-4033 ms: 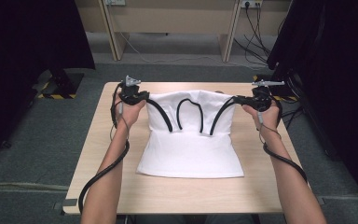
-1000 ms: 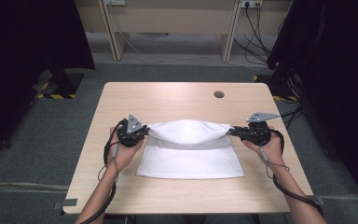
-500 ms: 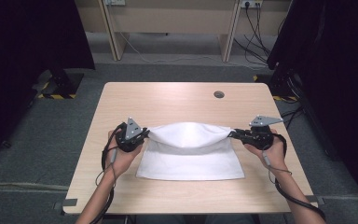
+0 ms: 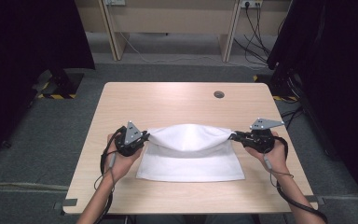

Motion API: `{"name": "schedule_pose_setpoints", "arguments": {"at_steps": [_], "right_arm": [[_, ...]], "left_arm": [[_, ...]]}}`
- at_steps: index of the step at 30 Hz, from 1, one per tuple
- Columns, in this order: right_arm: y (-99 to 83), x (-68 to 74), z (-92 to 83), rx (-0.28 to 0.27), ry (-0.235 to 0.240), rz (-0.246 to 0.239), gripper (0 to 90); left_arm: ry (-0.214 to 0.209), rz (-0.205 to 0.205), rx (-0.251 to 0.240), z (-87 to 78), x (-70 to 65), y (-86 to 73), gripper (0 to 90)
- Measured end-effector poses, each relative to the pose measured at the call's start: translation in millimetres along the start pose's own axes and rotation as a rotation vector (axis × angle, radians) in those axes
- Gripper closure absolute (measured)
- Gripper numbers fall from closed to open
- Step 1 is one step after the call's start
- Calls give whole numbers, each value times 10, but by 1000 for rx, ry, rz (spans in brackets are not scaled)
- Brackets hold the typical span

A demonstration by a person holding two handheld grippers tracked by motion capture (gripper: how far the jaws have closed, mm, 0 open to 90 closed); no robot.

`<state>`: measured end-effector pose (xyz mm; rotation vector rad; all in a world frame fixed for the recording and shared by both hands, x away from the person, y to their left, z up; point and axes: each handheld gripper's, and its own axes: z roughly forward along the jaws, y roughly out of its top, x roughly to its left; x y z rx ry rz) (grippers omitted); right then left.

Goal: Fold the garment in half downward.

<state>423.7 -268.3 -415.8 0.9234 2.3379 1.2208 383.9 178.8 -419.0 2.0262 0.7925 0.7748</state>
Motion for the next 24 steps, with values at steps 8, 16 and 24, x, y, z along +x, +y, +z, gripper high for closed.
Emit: {"name": "schedule_pose_setpoints", "arguments": {"at_steps": [8, 16, 24], "right_arm": [[-12, 62, -102, -22, 7, -21, 788], [-74, 121, -198, -30, 18, -33, 788], [-139, 200, -251, -20, 26, -56, 788]], "left_arm": [[-10, 6, -9, -94, -59, -33, 828], [-16, 5, -17, -190, -94, -50, 831], [-27, 22, -15, -270, -188, -88, 831]]}}
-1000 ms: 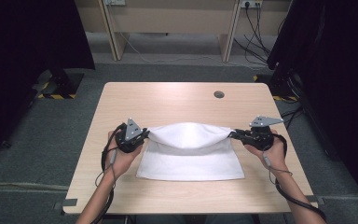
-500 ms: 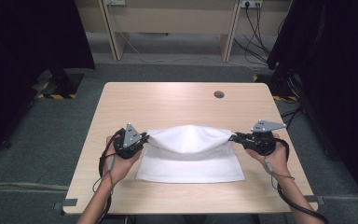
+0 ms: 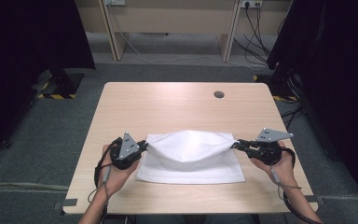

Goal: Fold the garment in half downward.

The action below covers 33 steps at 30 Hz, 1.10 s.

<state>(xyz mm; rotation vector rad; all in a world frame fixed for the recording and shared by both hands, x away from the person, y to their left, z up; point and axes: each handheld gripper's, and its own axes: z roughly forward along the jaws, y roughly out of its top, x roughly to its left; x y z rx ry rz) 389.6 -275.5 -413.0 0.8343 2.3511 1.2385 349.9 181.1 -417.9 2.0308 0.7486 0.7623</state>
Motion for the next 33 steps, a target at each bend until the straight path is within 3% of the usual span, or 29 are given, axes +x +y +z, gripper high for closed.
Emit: {"name": "schedule_pose_setpoints", "arguments": {"at_steps": [21, 33], "right_arm": [[-210, 147, -125, 31, 23, -35, 787], [-389, 203, -74, 98, 53, -64, 785]], "left_arm": [[-19, 8, -6, -193, -220, -163, 832], [-61, -1, 42, -148, -367, -349, 831]]}}
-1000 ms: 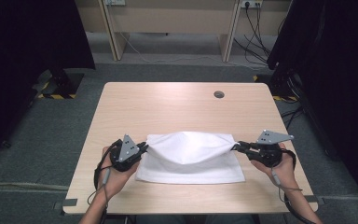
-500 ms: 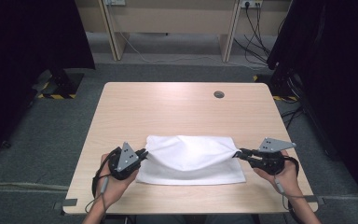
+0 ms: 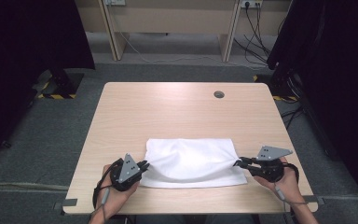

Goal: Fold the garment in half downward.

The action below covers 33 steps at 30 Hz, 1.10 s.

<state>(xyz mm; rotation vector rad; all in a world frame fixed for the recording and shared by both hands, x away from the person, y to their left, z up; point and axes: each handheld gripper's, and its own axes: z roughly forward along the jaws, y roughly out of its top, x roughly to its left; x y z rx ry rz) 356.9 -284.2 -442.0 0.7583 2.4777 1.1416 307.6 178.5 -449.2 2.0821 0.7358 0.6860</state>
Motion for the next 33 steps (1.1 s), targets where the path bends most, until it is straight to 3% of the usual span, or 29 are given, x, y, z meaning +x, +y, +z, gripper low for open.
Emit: {"name": "schedule_pose_setpoints", "arguments": {"at_steps": [12, 15, 18, 21, 25, 27, 29, 33], "right_arm": [[-171, 33, 16, 42, 21, -10, 776], [-191, 50, 4, 62, 42, -29, 757], [-212, 59, -51, 74, 86, -41, 677], [-200, 28, -167, 35, 112, -24, 650], [-74, -43, -254, -15, 74, 15, 634], [22, -59, -208, -20, 64, 46, 632], [116, -45, -101, 14, 37, 54, 630], [202, 35, 165, 88, 32, 65, 621]], "left_arm": [[-20, -2, 52, 36, -43, -81, 827], [-31, -3, 58, 32, -51, -102, 814], [-47, -18, 44, -7, -32, -120, 746], [-32, -41, 11, -76, 25, -107, 687], [-20, -46, -13, -109, 108, 25, 658], [-30, -42, -10, -43, 125, 114, 655], [-55, -32, 20, 83, 121, 189, 646], [-104, -13, 83, 359, 62, 236, 644]]}}
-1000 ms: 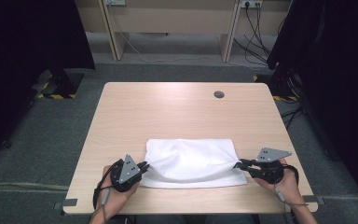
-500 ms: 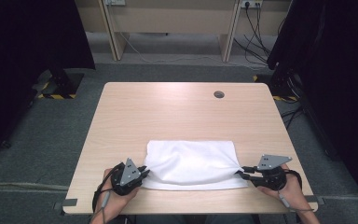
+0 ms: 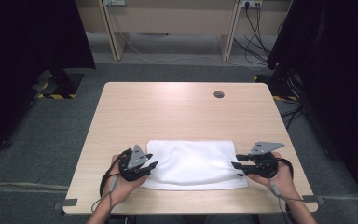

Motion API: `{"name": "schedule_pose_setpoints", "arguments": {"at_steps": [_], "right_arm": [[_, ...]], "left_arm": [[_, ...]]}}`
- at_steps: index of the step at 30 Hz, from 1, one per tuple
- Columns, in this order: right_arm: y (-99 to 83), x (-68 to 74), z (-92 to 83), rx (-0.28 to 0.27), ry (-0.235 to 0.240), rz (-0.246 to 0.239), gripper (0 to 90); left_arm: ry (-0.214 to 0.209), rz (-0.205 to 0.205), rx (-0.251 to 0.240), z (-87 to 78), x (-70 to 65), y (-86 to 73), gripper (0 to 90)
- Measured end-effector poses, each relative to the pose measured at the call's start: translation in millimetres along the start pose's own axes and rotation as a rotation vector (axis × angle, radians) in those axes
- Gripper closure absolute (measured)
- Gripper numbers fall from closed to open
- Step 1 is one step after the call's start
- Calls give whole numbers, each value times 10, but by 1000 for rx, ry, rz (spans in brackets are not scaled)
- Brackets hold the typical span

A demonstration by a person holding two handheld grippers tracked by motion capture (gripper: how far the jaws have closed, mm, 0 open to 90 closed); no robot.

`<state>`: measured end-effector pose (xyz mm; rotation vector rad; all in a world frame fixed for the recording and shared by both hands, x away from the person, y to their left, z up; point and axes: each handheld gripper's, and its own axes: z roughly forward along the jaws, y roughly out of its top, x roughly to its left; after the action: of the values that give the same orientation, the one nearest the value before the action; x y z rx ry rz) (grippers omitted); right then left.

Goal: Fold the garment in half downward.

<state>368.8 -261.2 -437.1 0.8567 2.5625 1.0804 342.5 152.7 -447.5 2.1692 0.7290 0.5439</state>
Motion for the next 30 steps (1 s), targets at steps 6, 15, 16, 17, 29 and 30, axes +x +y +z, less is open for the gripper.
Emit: {"name": "schedule_pose_setpoints", "arguments": {"at_steps": [6, 15, 16, 17, 29, 30], "right_arm": [[-121, 127, 169, 132, -21, -17, 614], [-305, 247, 35, 115, -12, -13, 589], [-324, 243, 27, 108, -7, -6, 589], [-338, 233, 21, 102, -2, 2, 588], [-179, 173, 54, 111, -29, -13, 542], [-119, 174, 44, 86, -27, -3, 537]], "left_arm": [[-58, 19, 78, 148, -137, -69, 648], [-66, -1, 96, 51, -225, -215, 638], [-67, -6, 94, 40, -221, -228, 637], [-67, -10, 94, 33, -215, -240, 637], [-76, -13, 85, 99, -95, -47, 602], [-71, -10, 70, 104, -83, 22, 594]]}}
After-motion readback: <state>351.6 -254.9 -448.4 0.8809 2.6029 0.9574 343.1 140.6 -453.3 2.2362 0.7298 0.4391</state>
